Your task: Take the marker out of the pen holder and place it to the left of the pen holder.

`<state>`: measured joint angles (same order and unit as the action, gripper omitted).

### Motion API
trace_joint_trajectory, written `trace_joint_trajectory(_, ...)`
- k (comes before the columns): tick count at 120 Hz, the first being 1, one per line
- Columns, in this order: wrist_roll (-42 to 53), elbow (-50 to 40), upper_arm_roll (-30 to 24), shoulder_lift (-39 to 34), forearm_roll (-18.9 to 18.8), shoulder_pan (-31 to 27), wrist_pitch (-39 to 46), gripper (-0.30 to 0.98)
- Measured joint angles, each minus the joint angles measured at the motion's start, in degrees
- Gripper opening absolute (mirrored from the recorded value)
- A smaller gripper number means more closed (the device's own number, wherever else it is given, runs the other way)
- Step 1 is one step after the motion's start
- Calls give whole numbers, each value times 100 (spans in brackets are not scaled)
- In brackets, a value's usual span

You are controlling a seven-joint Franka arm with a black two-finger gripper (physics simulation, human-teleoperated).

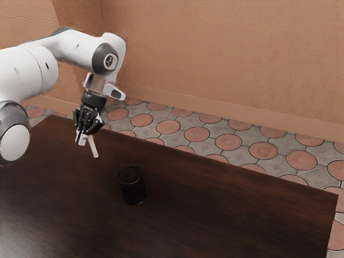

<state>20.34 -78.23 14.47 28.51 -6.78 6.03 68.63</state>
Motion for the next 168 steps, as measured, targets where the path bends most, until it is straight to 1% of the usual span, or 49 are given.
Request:
trace_joint_trajectory(8, 259, -350, -3, 17, 416, -228, 495, -5)
trace_joint_trajectory(14, 498, -603, -4, 15, 803, -354, 930, -5)
trace_joint_trajectory(30, 1236, -942, -9, 9, 1717, -572, 1986, -5)
trace_joint_trajectory(45, 2123, -1278, -8, 7, 2621, -1061, 2868, -5)
trace_joint_trajectory(52, 2546, -1353, -6, 26, 2926, -1280, 3159, -6)
trace_joint_trajectory(66, 3304, -1472, -5, 128, 3257, -1565, 3554, -6)
trace_joint_trajectory(84, 4102, -1543, -6, 241, 3417, -1710, 3825, -6)
trace_joint_trajectory(86, 4179, -1545, -4, 248, 3424, -1715, 3843, -5)
trace_joint_trajectory(101, 4702, -1540, -5, 341, 3461, -1759, 3901, 24)
trace_joint_trajectory(110, 4966, -1525, -7, 335, 3471, -1753, 3916, 37)
trace_joint_trajectory(120, 5186, -1433, 4, 221, 3424, -1591, 3899, 47)
trace_joint_trajectory(124, 5150, -1387, 29, -15, 3137, -1306, 3843, 50)
trace_joint_trajectory(129, 4938, -1353, 43, -591, 2408, -696, 3740, 54)
trace_joint_trajectory(133, 4714, -1341, 40, -1138, 1932, -265, 3648, 56)
trace_joint_trajectory(144, 3882, -1363, 17, -2402, 971, 636, 3236, 60)
trace_joint_trajectory(148, 3569, -1374, 16, -2655, 734, 858, 3104, 61)
trace_joint_trajectory(154, 3124, -1388, 43, -2833, 495, 1159, 2941, 63)
trace_joint_trajectory(161, 2659, -1405, 63, -2934, 319, 1481, 2760, 64)
trace_joint_trajectory(168, 2256, -1401, 71, -2991, 234, 1753, 2575, 65)
